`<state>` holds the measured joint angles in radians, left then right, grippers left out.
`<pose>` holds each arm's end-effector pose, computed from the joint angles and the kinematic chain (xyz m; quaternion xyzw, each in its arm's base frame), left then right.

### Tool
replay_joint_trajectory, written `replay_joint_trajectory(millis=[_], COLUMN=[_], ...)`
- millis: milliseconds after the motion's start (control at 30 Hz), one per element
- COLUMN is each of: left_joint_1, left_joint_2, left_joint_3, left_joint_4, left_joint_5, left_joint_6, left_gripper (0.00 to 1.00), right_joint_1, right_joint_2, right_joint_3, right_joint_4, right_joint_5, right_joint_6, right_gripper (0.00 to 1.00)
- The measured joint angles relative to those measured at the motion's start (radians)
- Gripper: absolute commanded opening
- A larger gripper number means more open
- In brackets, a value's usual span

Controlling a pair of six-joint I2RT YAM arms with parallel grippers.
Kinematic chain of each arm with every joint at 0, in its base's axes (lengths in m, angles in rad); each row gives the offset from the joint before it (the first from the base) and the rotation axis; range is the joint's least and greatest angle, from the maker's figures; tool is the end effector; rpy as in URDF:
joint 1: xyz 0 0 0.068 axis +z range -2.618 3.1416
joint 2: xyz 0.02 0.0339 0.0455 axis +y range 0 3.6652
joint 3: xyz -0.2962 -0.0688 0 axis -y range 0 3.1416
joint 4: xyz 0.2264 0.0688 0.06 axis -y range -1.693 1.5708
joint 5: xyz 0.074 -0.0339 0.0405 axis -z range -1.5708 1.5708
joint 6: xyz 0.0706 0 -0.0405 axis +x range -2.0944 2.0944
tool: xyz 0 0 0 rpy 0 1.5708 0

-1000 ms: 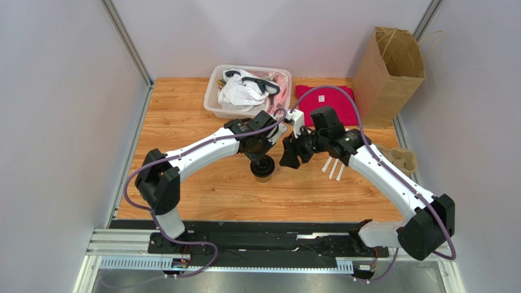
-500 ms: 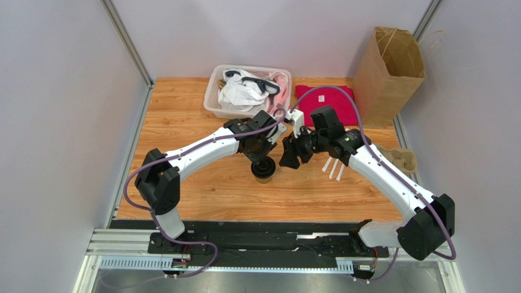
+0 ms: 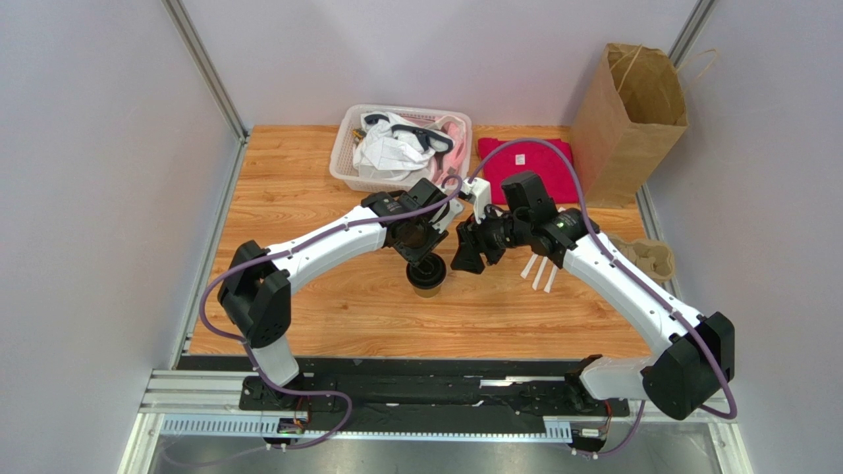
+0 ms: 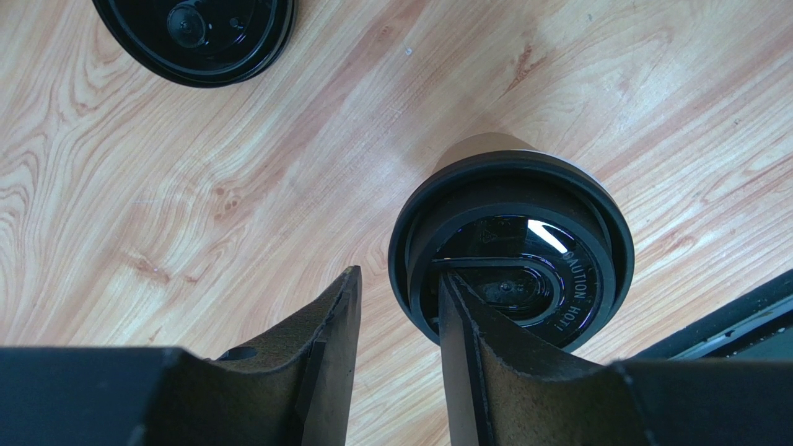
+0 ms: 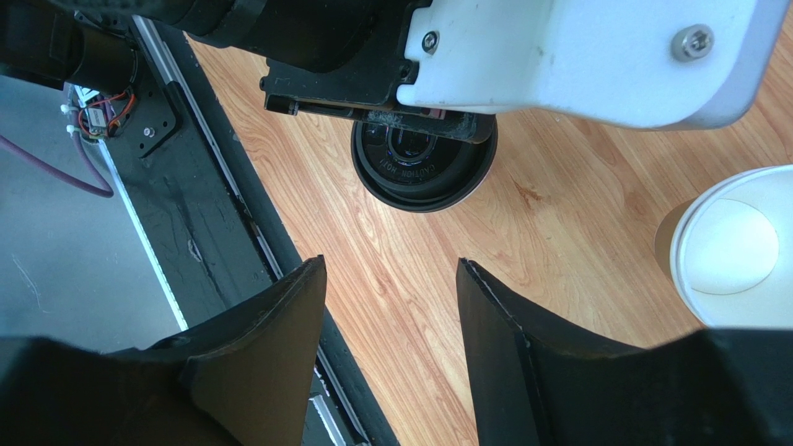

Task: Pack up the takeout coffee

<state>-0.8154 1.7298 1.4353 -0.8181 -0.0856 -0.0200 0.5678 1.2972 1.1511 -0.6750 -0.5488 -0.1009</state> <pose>0.2545 -0.2614 0.2682 0.3679 0.9008 -0.0540 0.2243 0.2029 0.1731 0.3268 -0.3877 0.8136 0.3268 0.2845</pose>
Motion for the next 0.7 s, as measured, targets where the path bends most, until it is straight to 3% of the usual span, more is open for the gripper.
replay_joint_trajectory(millis=[500,700], left_joint_1=[0.01,0.103], left_joint_2=[-0.025,-0.127], left_joint_3=[0.039,0.037], left_joint_4=[-0.019,-0.027], left_joint_5=[0.002,0.121], left_joint_6=[-0.001,-0.042], left_gripper=[0.46,0.4], right_joint_1=[0.0,0.0], right_joint_2=[0.002,0.02], right_joint_3=[0.002,0.019], right_joint_4=[0.0,-0.001], right_joint_5=[-0.003,-0.02], right_joint_6=[0.0,0.027], right_gripper=[0.56,0.47])
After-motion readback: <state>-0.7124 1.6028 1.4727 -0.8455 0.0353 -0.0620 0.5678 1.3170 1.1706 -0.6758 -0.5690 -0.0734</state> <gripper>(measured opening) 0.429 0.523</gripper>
